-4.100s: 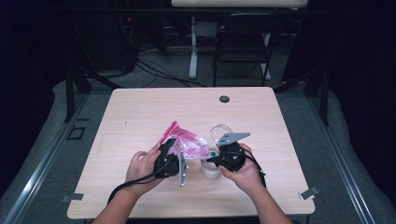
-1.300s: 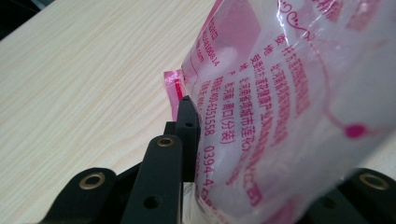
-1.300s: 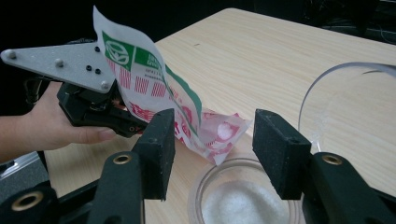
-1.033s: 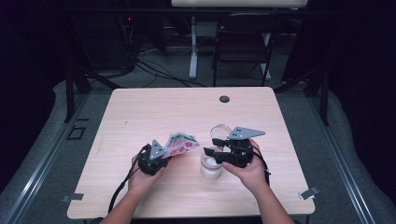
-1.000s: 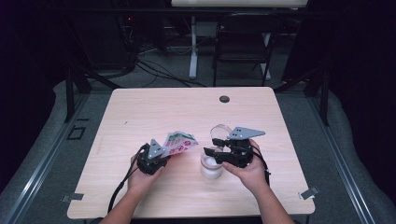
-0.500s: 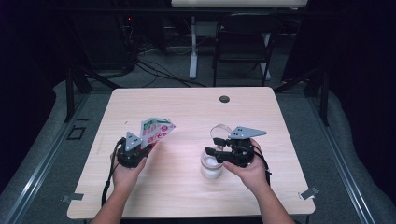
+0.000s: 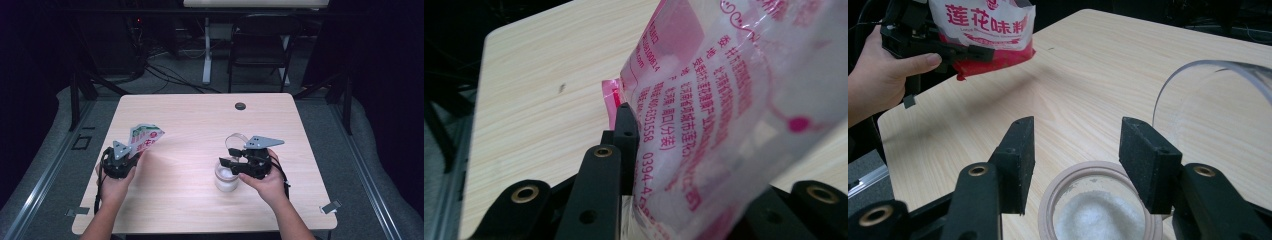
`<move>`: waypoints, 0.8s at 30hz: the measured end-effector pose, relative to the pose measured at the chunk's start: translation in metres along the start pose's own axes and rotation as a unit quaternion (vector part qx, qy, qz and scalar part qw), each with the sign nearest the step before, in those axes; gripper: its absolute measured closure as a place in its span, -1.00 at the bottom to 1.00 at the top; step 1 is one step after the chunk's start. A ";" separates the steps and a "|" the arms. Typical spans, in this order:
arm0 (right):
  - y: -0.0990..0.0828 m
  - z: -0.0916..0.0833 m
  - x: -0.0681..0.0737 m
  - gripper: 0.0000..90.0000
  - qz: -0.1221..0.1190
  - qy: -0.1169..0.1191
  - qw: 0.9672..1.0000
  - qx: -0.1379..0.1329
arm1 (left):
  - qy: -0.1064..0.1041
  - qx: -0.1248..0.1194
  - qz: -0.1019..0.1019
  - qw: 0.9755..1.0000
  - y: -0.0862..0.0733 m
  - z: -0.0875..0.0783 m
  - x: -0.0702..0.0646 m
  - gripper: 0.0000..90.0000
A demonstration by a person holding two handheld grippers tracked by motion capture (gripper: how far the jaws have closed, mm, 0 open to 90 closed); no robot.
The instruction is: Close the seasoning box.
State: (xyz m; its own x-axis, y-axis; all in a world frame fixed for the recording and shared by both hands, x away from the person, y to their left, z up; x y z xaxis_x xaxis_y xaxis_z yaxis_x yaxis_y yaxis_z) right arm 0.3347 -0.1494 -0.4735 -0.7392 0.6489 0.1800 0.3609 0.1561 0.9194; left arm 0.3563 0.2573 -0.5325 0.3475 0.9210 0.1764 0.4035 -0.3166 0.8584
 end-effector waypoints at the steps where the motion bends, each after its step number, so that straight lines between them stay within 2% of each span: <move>1: 0.000 0.000 0.000 0.07 -0.001 0.000 1.000 0.001 | 0.005 0.001 -0.003 1.000 -0.002 0.000 0.002 0.70; 9: -0.002 0.001 -0.001 0.08 -0.001 -0.004 1.000 0.003 | 0.024 0.006 -0.037 0.999 -0.016 0.007 0.014 0.70; 13: -0.002 0.000 -0.001 0.08 0.000 -0.006 1.000 0.000 | 0.030 0.023 -0.047 0.998 -0.023 0.012 0.019 0.70; 18: -0.002 0.001 0.000 0.08 -0.003 -0.004 1.000 0.004 | 0.027 0.040 -0.056 0.997 -0.029 0.015 0.022 0.68; 22: -0.002 0.002 -0.001 0.08 -0.004 -0.006 1.000 0.007 | 0.028 0.037 -0.059 0.997 -0.029 0.015 0.020 0.57; 24: -0.002 0.002 -0.001 0.07 -0.005 -0.007 1.000 0.009 | 0.029 0.037 -0.059 0.997 -0.029 0.014 0.019 0.43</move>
State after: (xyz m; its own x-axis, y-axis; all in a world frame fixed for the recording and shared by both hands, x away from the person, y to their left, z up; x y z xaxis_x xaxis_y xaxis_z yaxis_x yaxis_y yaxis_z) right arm 0.3357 -0.1487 -0.4766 -0.7354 0.6570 0.1660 0.3632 0.1753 0.9151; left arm 0.3633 0.2809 -0.5603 0.2442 0.9640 0.1052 0.5015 -0.2184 0.8371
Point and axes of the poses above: each handheld gripper's, and its own axes: z roughly forward along the jaws, y roughly out of its top, x roughly to its left, the point moved 1 cm from there along z, roughly forward along the jaws, and after that the axes turned 7 degrees about -x, right-handed, at the moved point
